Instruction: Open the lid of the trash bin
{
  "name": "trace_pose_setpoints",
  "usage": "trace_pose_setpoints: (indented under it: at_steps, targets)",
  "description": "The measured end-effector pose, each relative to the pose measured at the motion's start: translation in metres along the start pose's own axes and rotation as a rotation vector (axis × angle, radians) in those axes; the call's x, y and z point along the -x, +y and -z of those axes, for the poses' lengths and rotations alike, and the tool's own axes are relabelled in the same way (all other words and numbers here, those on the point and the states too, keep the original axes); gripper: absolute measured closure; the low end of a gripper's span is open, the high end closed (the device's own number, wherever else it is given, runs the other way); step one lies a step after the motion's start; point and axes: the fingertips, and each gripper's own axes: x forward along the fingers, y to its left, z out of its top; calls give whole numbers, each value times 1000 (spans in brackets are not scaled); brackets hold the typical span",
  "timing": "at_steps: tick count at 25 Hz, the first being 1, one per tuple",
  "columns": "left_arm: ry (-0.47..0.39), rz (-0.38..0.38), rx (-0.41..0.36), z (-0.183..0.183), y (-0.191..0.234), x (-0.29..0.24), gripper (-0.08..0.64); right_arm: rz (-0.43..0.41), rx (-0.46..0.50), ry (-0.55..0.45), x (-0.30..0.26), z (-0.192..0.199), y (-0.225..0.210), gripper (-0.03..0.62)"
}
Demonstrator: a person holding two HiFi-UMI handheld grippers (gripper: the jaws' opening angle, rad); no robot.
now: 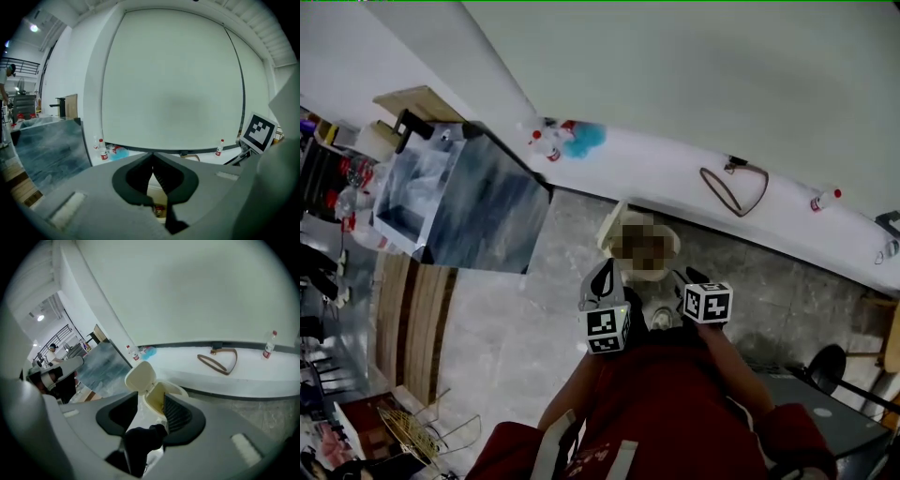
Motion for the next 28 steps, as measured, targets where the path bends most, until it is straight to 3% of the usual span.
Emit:
trace_pose_setpoints:
  at_steps: [5, 10, 16, 23, 28]
  targets:
    - [-139, -59, -24, -60, 8, 26, 555, 22, 117, -191, 43, -66, 15, 419]
    - [-237, -45, -60, -110, 2, 39, 555, 64, 273, -409, 96, -125, 33, 397]
    - [-333, -47, -84, -153, 3, 44, 555, 121, 368, -730, 169, -193, 54, 388]
    - [-416, -58, -127, -196, 0, 59, 555, 163, 553, -955, 243, -240, 91, 365]
    - [-507, -59, -150, -237, -10, 86, 555, 164, 634, -1044, 280, -255, 114, 365]
